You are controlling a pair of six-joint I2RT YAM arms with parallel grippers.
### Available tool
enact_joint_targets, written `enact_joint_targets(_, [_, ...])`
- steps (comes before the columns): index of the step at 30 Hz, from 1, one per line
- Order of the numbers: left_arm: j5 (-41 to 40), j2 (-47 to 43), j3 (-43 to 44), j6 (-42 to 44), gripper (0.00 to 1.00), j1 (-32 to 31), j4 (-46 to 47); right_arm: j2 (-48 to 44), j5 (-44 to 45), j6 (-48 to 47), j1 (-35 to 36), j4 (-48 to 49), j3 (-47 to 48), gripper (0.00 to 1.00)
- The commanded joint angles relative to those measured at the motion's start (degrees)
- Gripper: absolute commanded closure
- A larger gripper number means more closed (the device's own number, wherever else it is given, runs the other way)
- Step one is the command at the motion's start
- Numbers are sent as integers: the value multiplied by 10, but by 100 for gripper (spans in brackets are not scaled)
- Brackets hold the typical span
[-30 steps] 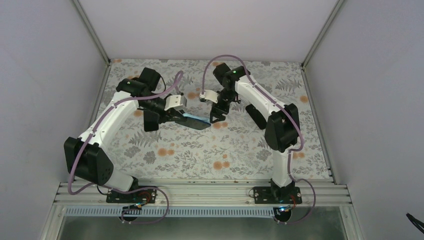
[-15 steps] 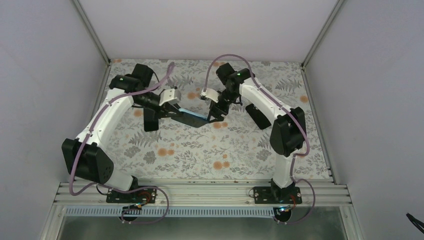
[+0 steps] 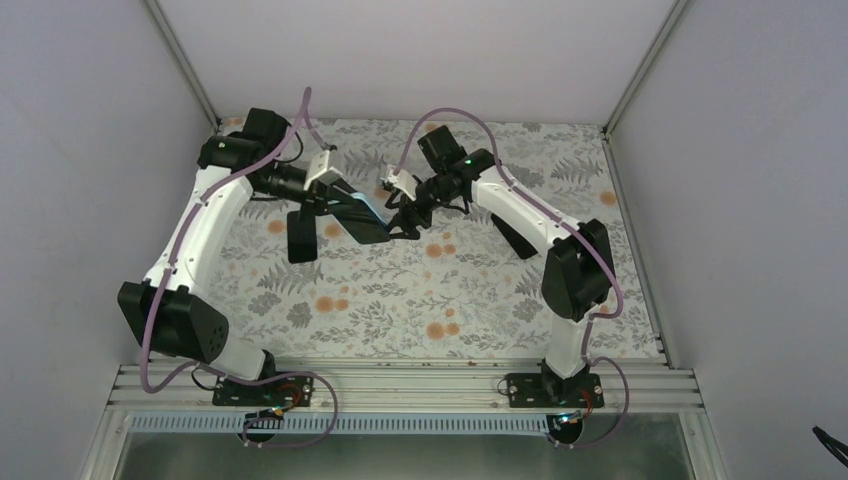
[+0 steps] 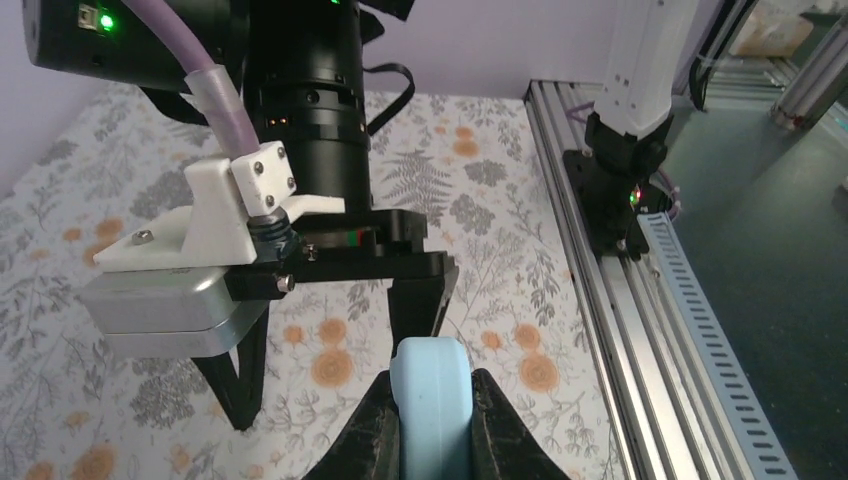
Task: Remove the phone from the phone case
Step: Pick up the phone at the center of the board, then remove the phone case from the phone.
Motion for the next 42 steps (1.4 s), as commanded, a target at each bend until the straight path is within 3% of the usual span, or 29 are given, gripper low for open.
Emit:
enact_joint_targets(1, [130, 24, 23, 34, 98, -1, -30, -14, -88, 79, 12, 133, 55, 10])
enact_joint_targets(9, [145, 27, 21, 70, 98, 61, -44, -40, -96, 118, 7, 174, 76, 10])
enact_joint_targets(11, [156, 28, 13, 78, 98, 72, -44, -42, -106, 126, 5, 183, 79, 6])
enact_joint_targets(18, [207, 42, 9, 96, 98, 103, -43, -13, -197, 181, 5, 206, 105, 5])
enact_joint_targets(26, [299, 79, 45, 99, 98, 151, -44, 20, -247, 291, 12, 326, 123, 4])
enact_joint_targets(32, [337, 84, 68, 112, 98, 157, -44, 73, -241, 256, 45, 281, 192, 5])
enact_joint_targets(42, [374, 89, 71, 138, 98, 177, -44, 100, -209, 231, 101, 272, 218, 8])
